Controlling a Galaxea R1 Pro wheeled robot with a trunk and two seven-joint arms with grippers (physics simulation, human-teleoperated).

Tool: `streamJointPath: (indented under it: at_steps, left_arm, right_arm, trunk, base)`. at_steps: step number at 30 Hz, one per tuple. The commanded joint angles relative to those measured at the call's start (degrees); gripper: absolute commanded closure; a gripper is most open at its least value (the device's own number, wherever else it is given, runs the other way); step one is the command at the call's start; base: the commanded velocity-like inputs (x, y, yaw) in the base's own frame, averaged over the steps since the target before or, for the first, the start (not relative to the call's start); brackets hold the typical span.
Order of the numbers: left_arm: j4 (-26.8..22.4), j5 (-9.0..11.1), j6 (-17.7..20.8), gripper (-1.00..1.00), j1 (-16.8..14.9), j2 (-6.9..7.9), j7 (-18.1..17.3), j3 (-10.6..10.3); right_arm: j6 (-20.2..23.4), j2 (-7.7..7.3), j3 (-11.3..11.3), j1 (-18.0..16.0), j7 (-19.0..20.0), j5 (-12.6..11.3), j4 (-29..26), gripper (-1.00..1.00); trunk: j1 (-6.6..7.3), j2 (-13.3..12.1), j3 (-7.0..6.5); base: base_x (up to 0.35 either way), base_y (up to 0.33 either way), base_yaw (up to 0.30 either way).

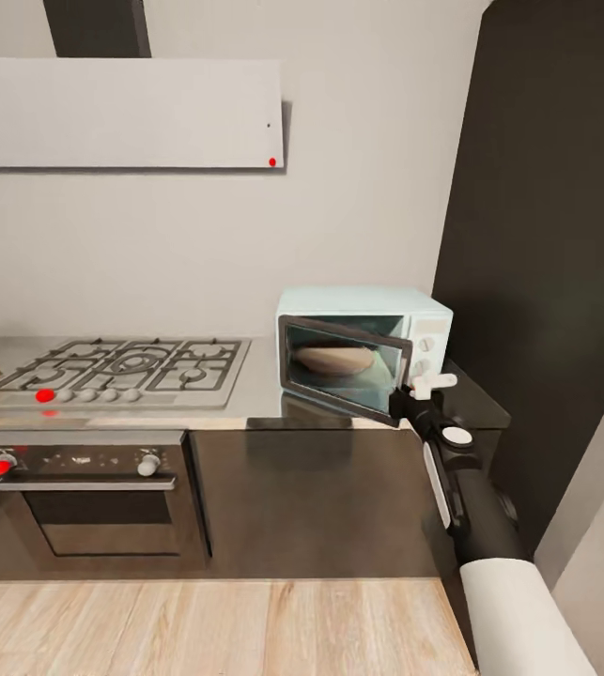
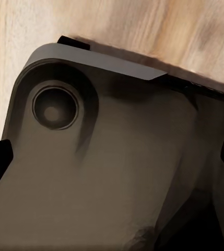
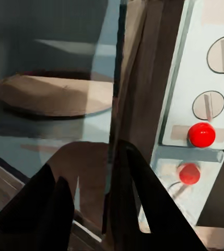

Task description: In the kitchen, take the popcorn bag from the countertop, put it into the microwave, and heat it until the popcorn is cooked so the cooked popcorn ends up inside the bag.

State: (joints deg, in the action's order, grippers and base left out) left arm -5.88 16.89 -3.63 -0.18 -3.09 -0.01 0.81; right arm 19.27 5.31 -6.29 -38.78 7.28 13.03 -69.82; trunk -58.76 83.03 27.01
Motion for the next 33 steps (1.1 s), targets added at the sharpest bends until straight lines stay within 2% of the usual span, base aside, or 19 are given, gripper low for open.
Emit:
streamJointPath:
  at_steps: [1,11,12,18,22,23,25,26,27,28,30,33]
  left_arm:
    - [-0.01,0.21,-0.14,-1.0,0.0,0.0,-0.03,0.07]
    - [0.06,0.24,-0.15,-1.0,0.0,0.01,-0.07,-0.02]
    - [0.07,0.24,-0.15,-1.0,0.01,0.01,-0.07,-0.02]
    - [0.08,0.16,-0.15,-1.0,0.0,0.01,-0.07,-0.02]
    - [0.08,0.24,-0.15,-1.0,0.0,0.01,-0.07,0.06]
    - [0.08,0.24,-0.15,-1.0,0.0,0.01,-0.07,0.07]
    - [0.08,0.24,-0.15,-1.0,0.0,0.01,-0.07,0.07]
    - [0.08,0.23,-0.15,-1.0,0.0,0.01,-0.07,0.07]
    - [0.08,0.23,-0.15,-1.0,0.0,0.01,-0.07,0.07]
    - [0.08,0.24,-0.15,-1.0,0.0,0.01,-0.07,0.07]
    - [0.08,0.24,-0.18,-1.0,0.0,0.01,-0.07,0.1]
    - [0.01,0.21,-0.17,-1.0,0.0,0.01,-0.09,0.15]
  right_arm:
    - [0.25,0.05,-5.14,-0.06,-0.07,1.29,-0.59,1.0]
    - [0.44,0.09,-5.05,-0.06,0.03,1.6,-0.66,1.0]
    - [0.28,0.07,-5.05,-0.02,0.05,1.66,-0.79,-1.0]
    - [0.68,0.05,-4.81,0.02,0.1,1.75,-1.69,-1.0]
    - [2.16,-0.26,-4.94,0.02,0.08,1.43,1.14,-1.0]
    - [2.35,-0.68,-5.01,0.02,0.07,1.36,2.29,-1.0]
    - [2.68,-3.24,-5.15,0.02,-0.08,1.23,4.92,-1.0]
    - [2.81,-4.98,-5.25,0.02,-0.24,1.11,5.97,-1.0]
    - [2.87,-5.99,-5.57,0.02,-0.3,1.05,6.43,-1.0]
    - [2.89,-7.05,-6.71,0.02,-0.35,1.0,6.83,-1.0]
    - [2.77,-7.97,-10.36,0.02,-0.17,1.13,6.94,-1.0]
    - [2.78,-8.18,-11.6,0.02,-0.05,1.18,6.45,-1.0]
  trunk:
    - [0.03,0.05,0.05]
    - [0.03,0.05,0.05]
    - [0.03,0.05,0.05]
    - [0.03,0.05,0.05]
    - [0.03,0.05,0.05]
    - [0.03,0.05,0.05]
    - [0.03,0.05,0.05]
    - [0.03,0.05,0.05]
    - [0.03,0.05,0.05]
    - [0.03,0.05,0.05]
    - [0.03,0.05,0.05]
    - [0.03,0.05,0.05]
  base:
    - [-0.202,0.0,0.0]
    - [-0.022,0.0,0.0]
    - [0.0,0.0,0.0]
    - [0.0,0.0,0.0]
    - [0.0,0.0,0.0]
    - [0.0,0.0,0.0]
    - [0.0,0.0,0.0]
    - [0.0,0.0,0.0]
    - [0.0,0.0,0.0]
    - [0.0,0.0,0.0]
    - [0.0,0.0,0.0]
    - [0.0,0.0,0.0]
